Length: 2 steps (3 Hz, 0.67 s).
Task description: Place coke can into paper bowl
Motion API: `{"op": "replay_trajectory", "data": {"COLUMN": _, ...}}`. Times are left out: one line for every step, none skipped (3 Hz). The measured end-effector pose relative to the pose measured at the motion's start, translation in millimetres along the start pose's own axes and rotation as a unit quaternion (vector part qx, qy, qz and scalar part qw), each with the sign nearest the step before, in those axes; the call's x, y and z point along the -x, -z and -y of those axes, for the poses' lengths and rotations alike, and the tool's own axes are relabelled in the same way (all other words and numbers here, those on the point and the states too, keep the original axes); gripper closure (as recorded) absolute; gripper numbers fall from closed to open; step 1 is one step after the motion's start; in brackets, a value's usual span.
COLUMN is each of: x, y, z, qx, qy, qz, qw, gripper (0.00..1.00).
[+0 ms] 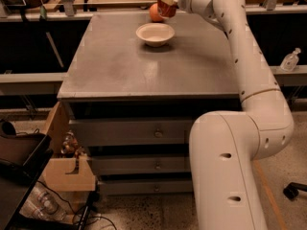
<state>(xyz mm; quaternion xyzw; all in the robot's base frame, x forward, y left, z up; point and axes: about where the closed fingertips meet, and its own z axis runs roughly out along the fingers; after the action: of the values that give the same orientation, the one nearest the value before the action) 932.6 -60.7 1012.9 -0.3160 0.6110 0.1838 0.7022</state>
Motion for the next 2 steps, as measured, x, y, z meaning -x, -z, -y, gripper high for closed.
{"op": "replay_trajectory", "data": {"x": -24, "y": -9, "z": -1, "qx": -0.001, "qy": -0.018, "qz": -0.002, "qw": 0.9998, "gripper": 1.00}}
{"op": "replay_trajectory", "data": {"x": -38, "y": -14, "z": -12, "qx": 0.017, "qy": -0.033, "qz": -0.007, "qw": 0.9993, "gripper": 1.00}}
